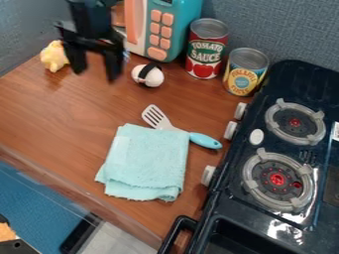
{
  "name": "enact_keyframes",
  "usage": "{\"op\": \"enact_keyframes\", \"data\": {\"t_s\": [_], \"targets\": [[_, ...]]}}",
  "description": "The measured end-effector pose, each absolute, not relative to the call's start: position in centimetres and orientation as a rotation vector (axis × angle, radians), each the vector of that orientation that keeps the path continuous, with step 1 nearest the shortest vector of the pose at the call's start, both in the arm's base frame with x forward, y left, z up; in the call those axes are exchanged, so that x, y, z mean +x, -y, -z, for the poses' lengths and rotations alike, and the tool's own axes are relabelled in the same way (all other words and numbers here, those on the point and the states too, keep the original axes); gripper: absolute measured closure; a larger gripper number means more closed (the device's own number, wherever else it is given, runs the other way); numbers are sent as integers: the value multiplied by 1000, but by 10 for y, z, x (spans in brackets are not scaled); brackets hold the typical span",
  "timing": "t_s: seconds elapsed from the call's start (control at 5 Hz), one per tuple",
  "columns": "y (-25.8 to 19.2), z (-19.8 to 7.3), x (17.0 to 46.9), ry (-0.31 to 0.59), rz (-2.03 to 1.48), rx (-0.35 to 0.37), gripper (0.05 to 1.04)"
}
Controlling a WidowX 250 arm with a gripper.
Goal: Move the light blue cloth to the lower left corner of the table below the plush toy
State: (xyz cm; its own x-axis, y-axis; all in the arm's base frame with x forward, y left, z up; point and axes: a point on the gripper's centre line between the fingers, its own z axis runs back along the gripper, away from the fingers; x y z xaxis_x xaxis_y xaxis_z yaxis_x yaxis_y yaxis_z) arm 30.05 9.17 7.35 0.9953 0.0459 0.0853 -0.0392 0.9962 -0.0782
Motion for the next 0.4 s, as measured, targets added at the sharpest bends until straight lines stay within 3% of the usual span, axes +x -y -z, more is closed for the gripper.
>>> {"op": "enact_keyframes", "data": {"t_s": [0.4], "targets": [[-2, -42, 291, 42, 196, -42, 85]]}}
